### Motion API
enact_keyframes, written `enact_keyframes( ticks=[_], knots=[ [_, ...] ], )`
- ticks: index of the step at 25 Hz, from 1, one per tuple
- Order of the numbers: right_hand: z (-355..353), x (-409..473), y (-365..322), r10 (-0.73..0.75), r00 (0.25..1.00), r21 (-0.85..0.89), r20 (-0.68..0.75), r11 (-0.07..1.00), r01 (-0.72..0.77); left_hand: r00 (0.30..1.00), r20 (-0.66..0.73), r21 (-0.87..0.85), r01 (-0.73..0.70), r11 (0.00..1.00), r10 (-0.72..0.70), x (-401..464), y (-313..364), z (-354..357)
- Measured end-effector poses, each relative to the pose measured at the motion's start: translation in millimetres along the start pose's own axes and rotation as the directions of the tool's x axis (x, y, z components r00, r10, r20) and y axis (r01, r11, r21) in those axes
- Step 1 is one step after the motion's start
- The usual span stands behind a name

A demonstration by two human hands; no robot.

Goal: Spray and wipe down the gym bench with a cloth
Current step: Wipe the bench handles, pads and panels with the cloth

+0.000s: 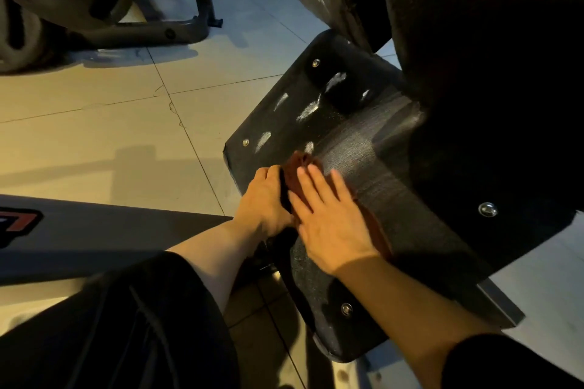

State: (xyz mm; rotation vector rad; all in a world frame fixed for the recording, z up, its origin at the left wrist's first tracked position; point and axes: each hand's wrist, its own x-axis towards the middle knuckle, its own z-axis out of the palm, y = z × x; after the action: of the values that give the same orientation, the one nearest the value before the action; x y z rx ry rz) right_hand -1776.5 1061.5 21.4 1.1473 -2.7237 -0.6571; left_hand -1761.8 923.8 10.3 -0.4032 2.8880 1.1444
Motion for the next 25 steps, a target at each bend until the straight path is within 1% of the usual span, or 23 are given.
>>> enact_keyframes(
  ticks=[2, 4, 5, 6, 8, 9, 10, 11, 12, 14, 15, 16, 17, 18, 19, 21, 23, 24, 25],
  knots=[
    [5.2, 2.3, -3.9, -0.034, 0.999, -0.013, 0.008, 0.999, 0.035, 1.000, 0.020, 0.027, 0.002, 1.000, -0.002, 1.2, -3.8, 1.4],
    [-0.4, 8.2, 7.4, 0.003, 1.000, -0.044, -0.014, 0.999, -0.003, 1.000, 0.015, -0.011, 0.008, 1.000, -0.008, 5.5, -3.7, 1.7],
    [-5.9, 13.0, 16.9, 0.065, 0.997, -0.050, -0.041, 0.997, -0.067, 1.000, -0.008, -0.047, 0.009, 0.999, -0.009, 7.1, -2.1, 0.6],
    [-10.7, 19.1, 28.0, 0.162, 0.984, -0.036, -0.078, 0.986, -0.165, 0.999, -0.035, -0.082, 0.014, 0.997, -0.017, 8.6, -0.3, -0.9],
    [-19.2, 29.3, 47.2, 0.369, 0.916, 0.023, -0.157, 0.929, -0.370, 0.997, -0.050, -0.129, 0.044, 0.991, -0.050, 12.1, 0.8, -1.9],
    [-22.2, 33.8, 52.4, 0.435, 0.882, 0.064, -0.182, 0.900, -0.431, 0.997, -0.041, -0.140, 0.061, 0.988, -0.067, 13.1, -1.2, -1.3],
    [-23.0, 38.6, 53.1, 0.468, 0.863, 0.108, -0.193, 0.884, -0.455, 0.996, -0.034, -0.142, 0.072, 0.987, -0.078, 12.5, -4.1, -0.2],
    [-20.9, 44.7, 49.4, 0.455, 0.870, 0.138, -0.192, 0.890, -0.435, 0.996, -0.030, -0.134, 0.085, 0.987, -0.090, 11.3, -7.6, 0.9],
    [-18.6, 50.9, 42.1, 0.390, 0.902, 0.145, -0.185, 0.919, -0.367, 0.994, -0.027, -0.121, 0.100, 0.988, -0.104, 10.2, -11.9, 1.9],
    [-8.4, 57.3, 15.8, 0.137, 0.980, 0.082, -0.142, 0.989, -0.127, 0.994, -0.025, -0.089, 0.104, 0.991, -0.107, 8.0, -20.3, 2.8],
    [-2.2, 56.5, 1.1, 0.007, 0.994, 0.053, -0.111, 0.999, -0.001, 0.995, -0.028, -0.072, 0.091, 0.993, -0.093, 6.4, -22.9, 2.5],
    [2.6, 54.7, -8.8, -0.076, 0.995, 0.046, -0.069, 0.996, 0.080, 0.997, -0.028, -0.055, 0.076, 0.996, -0.077, 5.2, -24.1, 1.8],
    [4.4, 54.2, -12.0, -0.110, 0.993, 0.051, -0.043, 0.992, 0.112, 0.998, -0.027, -0.042, 0.064, 0.997, -0.065, 5.1, -24.6, 1.5],
    [2.8, 54.7, -9.6, -0.104, 0.994, 0.055, -0.041, 0.993, 0.106, 0.998, -0.027, -0.042, 0.059, 0.997, -0.060, 5.8, -24.7, 1.8],
    [-1.6, 56.0, -2.0, -0.058, 0.997, 0.045, -0.054, 0.997, 0.060, 0.998, -0.030, -0.061, 0.058, 0.997, -0.059, 7.4, -23.6, 2.1],
    [-18.0, 59.5, 25.8, 0.134, 0.983, 0.014, -0.122, 0.991, -0.133, 0.997, -0.044, -0.145, 0.058, 0.988, -0.066, 12.3, -17.2, 1.0],
    [-37.8, 62.5, 59.1, 0.340, 0.926, 0.032, -0.162, 0.940, -0.339, 0.997, -0.048, -0.203, 0.047, 0.978, -0.058, 19.7, -9.4, -2.1],
    [-42.0, 64.2, 69.2, 0.391, 0.908, 0.046, -0.152, 0.920, -0.388, 0.998, -0.050, -0.210, 0.035, 0.977, -0.046, 23.2, -6.1, -3.9],
    [-42.0, 66.4, 72.7, 0.404, 0.903, 0.040, -0.148, 0.914, -0.403, 0.998, -0.055, -0.214, 0.025, 0.976, -0.038, 26.3, -3.2, -5.8]
  ],
)
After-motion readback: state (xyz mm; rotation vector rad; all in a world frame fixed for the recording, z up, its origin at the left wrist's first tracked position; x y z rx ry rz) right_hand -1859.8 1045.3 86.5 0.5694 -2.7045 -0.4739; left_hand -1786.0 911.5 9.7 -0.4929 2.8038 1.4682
